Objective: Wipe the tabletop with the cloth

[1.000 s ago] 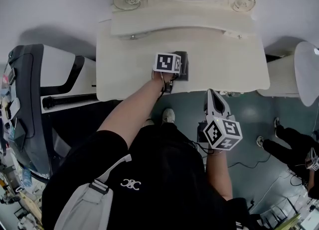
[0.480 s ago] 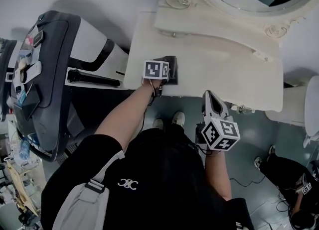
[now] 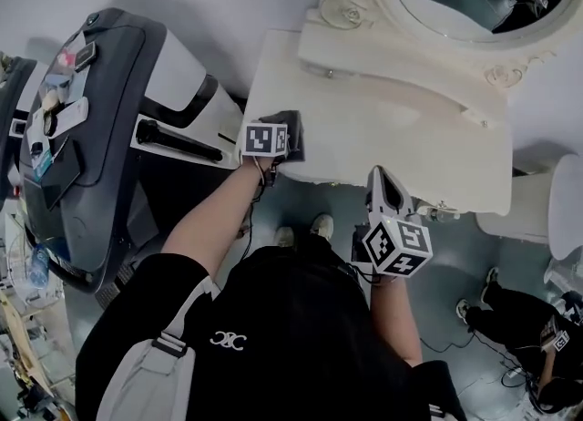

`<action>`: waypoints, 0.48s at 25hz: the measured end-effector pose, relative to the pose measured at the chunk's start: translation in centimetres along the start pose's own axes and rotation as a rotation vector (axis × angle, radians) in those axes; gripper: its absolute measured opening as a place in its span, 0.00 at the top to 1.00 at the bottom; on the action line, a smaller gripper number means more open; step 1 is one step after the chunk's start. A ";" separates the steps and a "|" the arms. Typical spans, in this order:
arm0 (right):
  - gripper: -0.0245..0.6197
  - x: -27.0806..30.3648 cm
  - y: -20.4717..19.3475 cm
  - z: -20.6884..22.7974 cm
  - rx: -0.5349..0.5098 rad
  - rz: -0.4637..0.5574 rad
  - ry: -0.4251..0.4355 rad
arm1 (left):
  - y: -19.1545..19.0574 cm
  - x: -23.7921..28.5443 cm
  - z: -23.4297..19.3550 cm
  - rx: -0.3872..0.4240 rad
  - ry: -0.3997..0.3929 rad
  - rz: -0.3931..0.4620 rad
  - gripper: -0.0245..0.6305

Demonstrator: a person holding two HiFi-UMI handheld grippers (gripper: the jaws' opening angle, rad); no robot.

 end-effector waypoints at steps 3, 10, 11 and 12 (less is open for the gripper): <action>0.95 -0.2 0.9 0.1 -0.015 0.050 -0.054 | 1.1 -2.2 1.4 0.029 0.000 0.088 0.93; 0.95 -0.2 3.5 -0.3 -0.059 0.118 -0.080 | 5.7 -10.3 6.9 0.047 -0.111 0.307 0.93; 0.95 -0.1 4.1 -0.5 -0.074 0.132 -0.077 | 6.5 -11.5 7.7 0.076 -0.125 0.345 0.93; 0.95 0.0 4.7 -0.8 -0.088 0.147 -0.073 | 7.4 -12.7 8.4 0.107 -0.134 0.382 0.93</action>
Point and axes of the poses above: the fingertips, and each gripper's own axes: x forward along the fingers, z to its right, y out of its top, the point moved 6 cm from there along -x, backward along the fingers, and after that the axes turned 6 degrees about y, right-handed, at the moved point
